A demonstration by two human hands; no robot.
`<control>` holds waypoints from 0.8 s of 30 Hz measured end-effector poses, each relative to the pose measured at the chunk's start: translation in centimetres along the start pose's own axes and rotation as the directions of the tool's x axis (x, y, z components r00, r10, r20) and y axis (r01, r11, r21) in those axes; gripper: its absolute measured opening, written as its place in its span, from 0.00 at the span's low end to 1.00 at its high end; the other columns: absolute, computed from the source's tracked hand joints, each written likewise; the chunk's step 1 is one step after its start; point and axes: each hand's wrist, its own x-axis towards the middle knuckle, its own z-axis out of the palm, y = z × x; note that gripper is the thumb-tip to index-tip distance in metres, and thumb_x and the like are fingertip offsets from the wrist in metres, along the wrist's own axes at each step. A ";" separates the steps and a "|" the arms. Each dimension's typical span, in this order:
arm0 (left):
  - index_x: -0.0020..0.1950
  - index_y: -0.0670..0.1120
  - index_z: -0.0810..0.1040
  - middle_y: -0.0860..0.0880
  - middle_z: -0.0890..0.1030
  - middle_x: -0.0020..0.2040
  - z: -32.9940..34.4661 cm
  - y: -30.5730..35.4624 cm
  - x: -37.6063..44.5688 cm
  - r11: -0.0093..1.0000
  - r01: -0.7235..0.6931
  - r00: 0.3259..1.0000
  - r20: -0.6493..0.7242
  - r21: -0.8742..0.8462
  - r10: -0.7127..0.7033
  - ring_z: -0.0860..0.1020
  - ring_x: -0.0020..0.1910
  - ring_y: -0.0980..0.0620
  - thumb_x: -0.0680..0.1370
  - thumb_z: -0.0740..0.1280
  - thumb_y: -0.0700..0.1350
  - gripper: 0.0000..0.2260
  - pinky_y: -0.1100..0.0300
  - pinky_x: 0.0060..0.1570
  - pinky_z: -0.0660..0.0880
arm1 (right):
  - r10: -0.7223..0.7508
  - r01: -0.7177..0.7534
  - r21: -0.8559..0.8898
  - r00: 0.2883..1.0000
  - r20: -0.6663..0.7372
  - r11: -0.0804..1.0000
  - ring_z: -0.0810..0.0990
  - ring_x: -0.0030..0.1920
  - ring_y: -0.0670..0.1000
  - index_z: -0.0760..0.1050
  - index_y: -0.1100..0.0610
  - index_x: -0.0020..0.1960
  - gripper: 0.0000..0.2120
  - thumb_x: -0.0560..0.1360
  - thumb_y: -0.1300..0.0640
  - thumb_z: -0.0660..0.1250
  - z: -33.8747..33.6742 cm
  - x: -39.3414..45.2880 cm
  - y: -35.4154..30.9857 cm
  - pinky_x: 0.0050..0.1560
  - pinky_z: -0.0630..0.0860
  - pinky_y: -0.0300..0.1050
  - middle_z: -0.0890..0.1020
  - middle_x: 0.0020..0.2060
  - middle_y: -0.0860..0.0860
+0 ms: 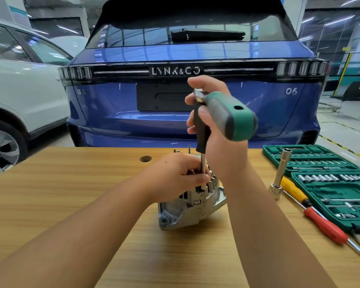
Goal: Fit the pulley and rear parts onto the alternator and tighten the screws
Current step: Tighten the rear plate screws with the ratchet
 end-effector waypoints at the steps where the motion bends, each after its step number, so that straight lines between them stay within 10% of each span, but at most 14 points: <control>1: 0.45 0.62 0.79 0.61 0.81 0.43 0.0 0.0 0.0 1.000 -0.005 1.000 -0.005 0.002 0.005 0.78 0.43 0.63 0.81 0.66 0.52 0.06 0.59 0.46 0.76 | 0.066 -0.067 0.074 0.998 0.016 0.995 0.78 0.39 0.46 0.80 0.36 0.50 0.32 0.80 0.72 0.53 0.0 0.3 -0.1 0.41 0.76 0.42 0.81 0.43 0.41; 7: 0.49 0.58 0.80 0.57 0.81 0.44 0.2 -0.3 0.1 1.000 0.006 1.000 -0.009 0.027 -0.005 0.80 0.44 0.59 0.81 0.66 0.54 0.04 0.52 0.49 0.79 | 0.233 -0.271 0.358 0.962 0.144 0.894 0.79 0.42 0.51 0.85 0.41 0.52 0.26 0.86 0.61 0.51 -1.3 0.8 -0.2 0.46 0.75 0.48 0.83 0.44 0.49; 11: 0.48 0.56 0.81 0.57 0.81 0.42 0.3 -0.3 0.2 0.999 -0.027 0.999 -0.041 -0.036 0.025 0.79 0.42 0.63 0.80 0.69 0.51 0.02 0.66 0.43 0.73 | 0.128 -0.210 0.320 0.957 0.260 0.924 0.76 0.45 0.47 0.78 0.44 0.60 0.13 0.76 0.53 0.67 -1.6 -0.2 -1.0 0.50 0.76 0.45 0.79 0.46 0.46; 19: 0.48 0.58 0.80 0.56 0.80 0.42 0.2 0.1 0.1 0.993 -0.038 0.999 0.020 0.113 0.036 0.77 0.42 0.59 0.81 0.65 0.55 0.06 0.54 0.45 0.77 | 0.146 -0.150 0.020 0.916 -0.373 0.989 0.74 0.31 0.42 0.73 0.50 0.56 0.10 0.77 0.56 0.72 0.0 -0.3 -1.7 0.32 0.73 0.38 0.80 0.35 0.42; 24: 0.53 0.58 0.82 0.58 0.81 0.45 0.0 0.0 0.0 0.996 -0.007 1.000 0.019 0.089 0.005 0.79 0.45 0.59 0.80 0.66 0.55 0.06 0.50 0.49 0.79 | 0.513 -0.457 0.583 0.855 0.080 0.671 0.76 0.39 0.49 0.77 0.55 0.53 0.12 0.73 0.50 0.70 -2.2 0.5 -2.6 0.42 0.71 0.42 0.85 0.48 0.53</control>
